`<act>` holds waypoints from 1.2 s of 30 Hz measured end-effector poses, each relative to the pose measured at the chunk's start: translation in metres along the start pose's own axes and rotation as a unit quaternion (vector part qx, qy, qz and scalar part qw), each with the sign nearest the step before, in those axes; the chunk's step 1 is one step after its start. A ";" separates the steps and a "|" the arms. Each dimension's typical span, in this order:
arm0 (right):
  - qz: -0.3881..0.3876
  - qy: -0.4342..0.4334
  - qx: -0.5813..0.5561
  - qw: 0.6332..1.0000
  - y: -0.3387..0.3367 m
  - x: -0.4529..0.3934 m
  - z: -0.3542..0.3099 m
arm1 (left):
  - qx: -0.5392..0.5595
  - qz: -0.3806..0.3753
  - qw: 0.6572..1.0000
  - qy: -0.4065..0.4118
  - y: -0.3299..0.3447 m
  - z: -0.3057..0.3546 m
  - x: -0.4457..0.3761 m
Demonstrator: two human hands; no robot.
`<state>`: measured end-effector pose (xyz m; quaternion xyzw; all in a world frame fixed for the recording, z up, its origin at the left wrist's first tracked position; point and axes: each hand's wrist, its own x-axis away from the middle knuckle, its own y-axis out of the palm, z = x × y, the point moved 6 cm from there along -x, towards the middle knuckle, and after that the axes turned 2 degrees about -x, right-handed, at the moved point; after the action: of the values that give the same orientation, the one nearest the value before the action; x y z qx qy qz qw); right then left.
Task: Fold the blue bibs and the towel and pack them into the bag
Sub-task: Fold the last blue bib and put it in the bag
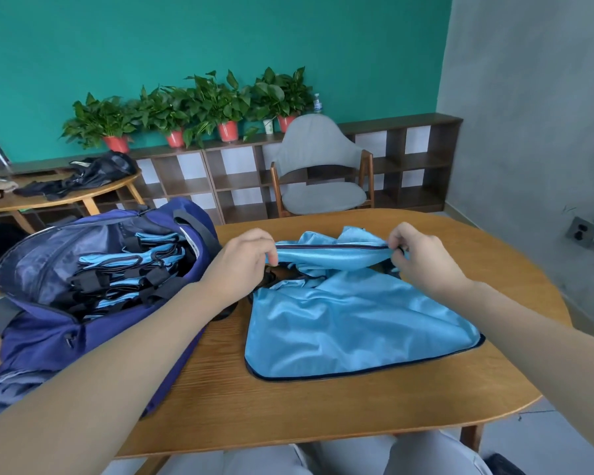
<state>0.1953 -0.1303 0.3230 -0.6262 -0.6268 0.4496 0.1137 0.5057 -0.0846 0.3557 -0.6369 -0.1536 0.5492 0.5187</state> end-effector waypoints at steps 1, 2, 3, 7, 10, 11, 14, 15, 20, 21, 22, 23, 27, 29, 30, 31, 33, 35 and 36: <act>0.010 0.001 0.019 1.000 -0.005 0.000 0.002 | -0.008 0.005 1.000 -0.004 -0.004 -0.001 0.003; 0.017 0.001 0.034 0.999 -0.010 0.001 0.004 | -0.014 0.008 1.000 -0.008 -0.008 -0.001 0.006; 0.023 -0.003 0.042 0.999 -0.015 0.002 0.005 | -0.016 0.009 1.000 -0.008 -0.012 -0.001 0.010; 0.038 -0.062 0.073 0.995 -0.036 0.014 0.009 | -0.042 -0.019 0.999 0.015 -0.012 0.005 0.033; 0.047 -0.099 0.128 0.986 -0.048 0.029 0.015 | -0.080 -0.036 0.996 0.030 -0.010 0.009 0.047; 0.051 -0.108 0.146 0.982 -0.050 0.035 0.019 | -0.095 -0.030 0.994 0.039 -0.011 0.011 0.050; 0.054 -0.111 0.174 0.977 -0.056 0.047 0.035 | -0.131 -0.013 0.990 0.059 -0.016 0.010 0.053; 0.050 -0.110 0.183 0.976 -0.057 0.051 0.038 | -0.133 -0.012 0.989 0.058 -0.018 0.011 0.054; -0.012 -0.210 0.270 0.940 -0.054 0.076 0.027 | -0.126 -0.043 0.988 0.077 -0.014 0.018 0.068; -0.033 -0.220 0.287 0.932 -0.051 0.082 0.025 | -0.143 -0.056 0.983 0.099 -0.010 0.019 0.073; -0.063 -0.217 0.294 0.929 -0.048 0.088 0.026 | -0.161 -0.066 0.977 0.122 -0.006 0.021 0.079; -0.099 -0.206 0.300 0.926 -0.043 0.094 0.029 | -0.171 -0.081 0.972 0.139 -0.002 0.021 0.085; -0.136 -0.201 0.282 0.928 -0.035 0.117 0.037 | -0.155 -0.115 0.972 0.136 0.005 0.029 0.107; -0.128 -0.203 0.251 0.938 -0.032 0.127 0.042 | -0.138 -0.112 0.977 0.114 0.006 0.034 0.116; -0.141 -0.199 0.239 0.940 -0.030 0.133 0.043 | -0.134 -0.109 0.980 0.103 0.007 0.036 0.121; -0.144 -0.199 0.232 0.941 -0.029 0.139 0.042 | -0.129 -0.112 0.981 0.096 0.009 0.038 0.125; -0.164 -0.180 0.219 0.945 -0.029 0.149 0.041 | -0.112 -0.137 0.982 0.071 0.017 0.041 0.133; -0.176 -0.168 0.234 0.941 -0.031 0.154 0.038 | -0.085 -0.181 0.979 0.026 0.022 0.043 0.141; -0.182 -0.170 0.249 0.936 -0.031 0.154 0.037 | -0.081 -0.198 0.977 0.016 0.024 0.045 0.144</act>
<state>0.1186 -0.0035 0.2588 -0.3670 -0.6078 0.6629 0.2376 0.5085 0.0373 0.2644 -0.6427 -0.3125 0.4106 0.5663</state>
